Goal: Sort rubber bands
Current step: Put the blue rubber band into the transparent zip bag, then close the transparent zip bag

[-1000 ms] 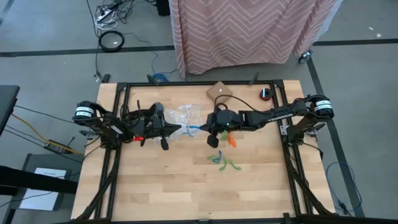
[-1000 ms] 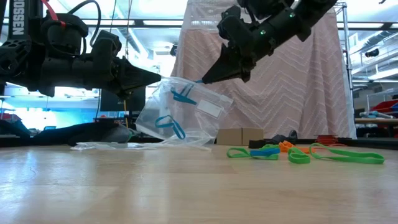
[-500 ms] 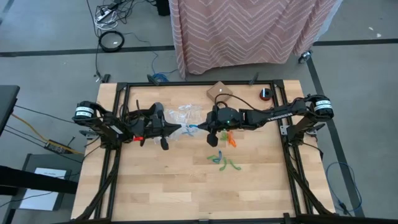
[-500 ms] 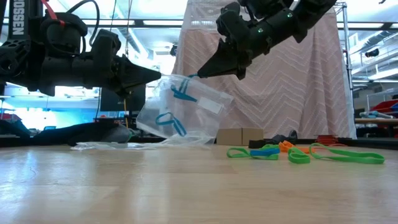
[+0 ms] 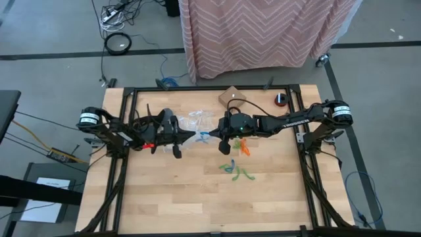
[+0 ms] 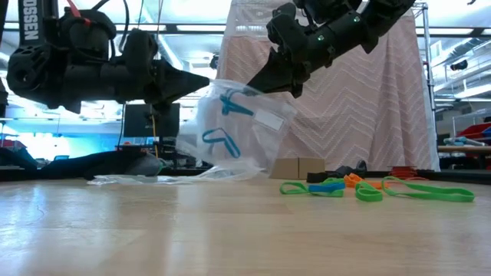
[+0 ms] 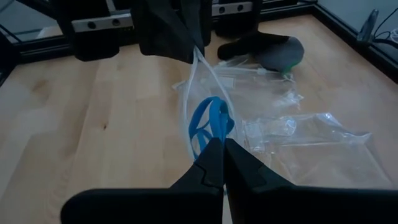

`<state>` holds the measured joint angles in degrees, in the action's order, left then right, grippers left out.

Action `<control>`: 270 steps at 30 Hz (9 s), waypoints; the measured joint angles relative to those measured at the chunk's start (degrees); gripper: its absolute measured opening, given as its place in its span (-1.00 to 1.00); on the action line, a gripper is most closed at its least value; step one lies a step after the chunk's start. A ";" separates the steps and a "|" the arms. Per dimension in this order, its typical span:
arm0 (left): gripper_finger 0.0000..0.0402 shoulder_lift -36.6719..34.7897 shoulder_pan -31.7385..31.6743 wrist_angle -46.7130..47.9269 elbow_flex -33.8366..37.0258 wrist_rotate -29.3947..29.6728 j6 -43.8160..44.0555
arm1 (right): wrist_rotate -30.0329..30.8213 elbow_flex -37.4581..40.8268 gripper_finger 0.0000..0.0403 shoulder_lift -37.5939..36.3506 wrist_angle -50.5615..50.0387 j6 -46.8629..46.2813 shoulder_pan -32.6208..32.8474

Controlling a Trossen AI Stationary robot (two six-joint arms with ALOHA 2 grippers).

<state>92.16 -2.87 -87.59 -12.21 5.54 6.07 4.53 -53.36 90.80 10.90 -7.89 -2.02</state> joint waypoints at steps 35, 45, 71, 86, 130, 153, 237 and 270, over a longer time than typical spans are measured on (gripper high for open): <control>-1.00 0.01 0.00 4.78 -1.07 -0.31 -1.53 | -1.00 1.37 -0.28 -5.47 -20.60 -6.75 11.61; -1.00 0.02 0.00 5.28 -1.07 -0.24 -1.38 | 4.01 1.40 -0.29 5.72 -32.10 -26.42 16.44; -1.00 0.02 -0.01 5.22 -1.07 -0.78 -1.27 | 0.32 1.36 -0.24 6.56 -30.93 -35.99 12.33; -0.99 0.02 0.00 5.20 -1.07 -1.28 -1.41 | 3.13 1.36 -0.26 6.56 -28.79 -38.32 13.46; -0.99 0.02 -0.01 5.02 -1.05 -1.53 -1.31 | 26.00 -17.25 -1.00 6.89 -34.81 -15.68 18.13; -0.99 0.02 -0.01 6.15 -1.05 -1.48 -1.31 | 26.74 -23.16 -1.00 7.60 -29.87 6.50 10.45; -0.99 0.02 -0.02 2.21 -1.14 -1.36 0.22 | 9.21 -14.58 -0.59 8.22 -22.05 2.63 5.22; -0.99 0.02 0.00 0.90 -1.14 -1.53 0.32 | 23.25 4.54 -0.16 -5.85 -23.57 -11.97 15.06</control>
<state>92.18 -2.87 -86.70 -13.34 4.01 6.39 27.79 -48.82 84.95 -12.68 -19.87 13.04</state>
